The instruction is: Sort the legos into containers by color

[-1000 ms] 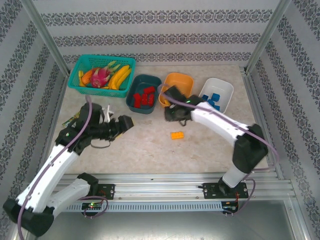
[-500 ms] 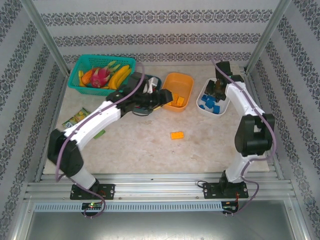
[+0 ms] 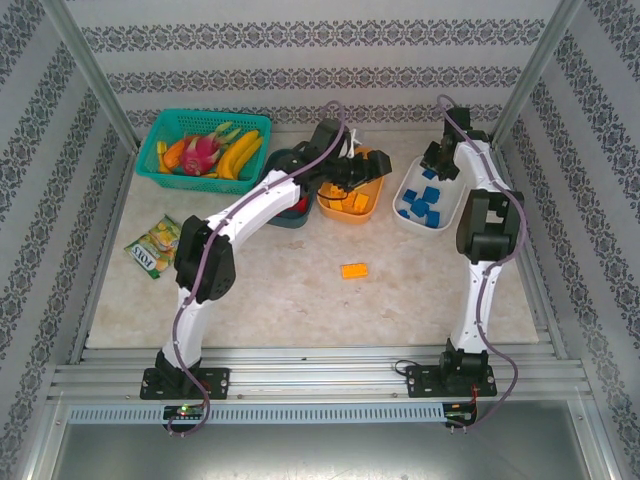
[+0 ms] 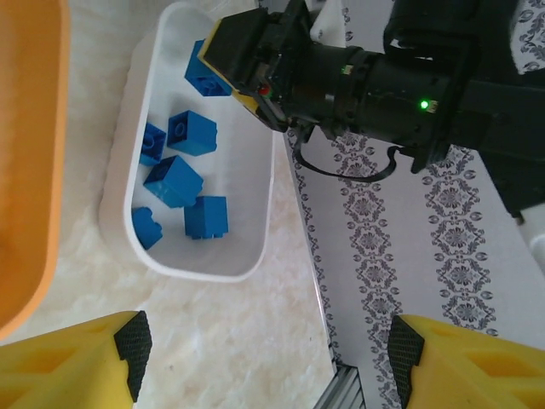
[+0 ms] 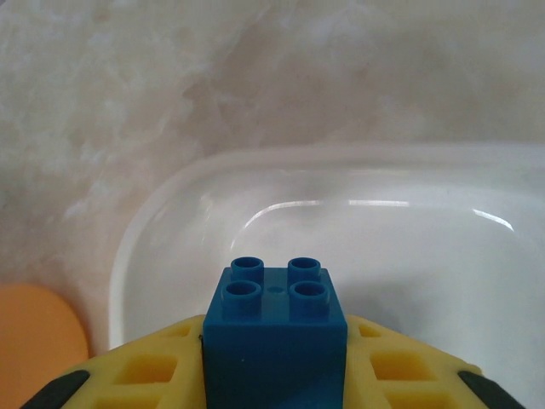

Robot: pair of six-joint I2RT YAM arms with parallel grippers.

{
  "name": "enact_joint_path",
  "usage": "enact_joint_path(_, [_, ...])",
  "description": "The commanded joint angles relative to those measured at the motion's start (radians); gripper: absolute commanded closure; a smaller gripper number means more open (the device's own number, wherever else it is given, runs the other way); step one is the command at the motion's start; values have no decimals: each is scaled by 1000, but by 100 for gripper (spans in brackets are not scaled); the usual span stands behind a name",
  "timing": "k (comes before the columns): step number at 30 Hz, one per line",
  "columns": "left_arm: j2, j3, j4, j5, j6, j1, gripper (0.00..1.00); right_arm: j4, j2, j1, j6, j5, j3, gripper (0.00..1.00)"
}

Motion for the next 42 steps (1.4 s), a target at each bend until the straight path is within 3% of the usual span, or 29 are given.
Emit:
enact_joint_path(1, [35, 83, -57, -10, 1, -13, 24, -68, 62, -13, -20, -43, 91, 69])
enact_joint_path(10, [33, 106, -117, -30, 26, -13, 24, -116, 105, -17, -13, -40, 146, 53])
enact_joint_path(13, [-1, 92, -147, -42, 48, -13, 24, -121, 76, -14, -13, -37, 147, 45])
enact_joint_path(16, [-50, 60, -166, -72, 76, -15, 24, -119, 12, -8, -12, -16, 141, 44])
enact_joint_path(20, [-178, -61, -183, -122, 117, -24, 24, -91, -135, 14, -6, 15, 74, 44])
enact_joint_path(26, [-473, -445, -137, -163, 114, -25, 24, 36, -449, 101, -3, 36, -267, 42])
enact_joint_path(31, [-704, -700, -177, -185, 118, -24, 23, 71, -694, 214, -10, 44, -587, 35])
enact_joint_path(36, [-918, -904, -255, -231, 130, -24, 22, 41, -923, 420, 18, 118, -859, 23])
enact_joint_path(40, [-1039, -1026, -290, -245, 113, -24, 21, 1, -1006, 590, 100, 177, -1006, 13])
enact_joint_path(42, [-1096, -1084, -291, -244, 92, -24, 21, -11, -1008, 675, 149, 215, -1059, 2])
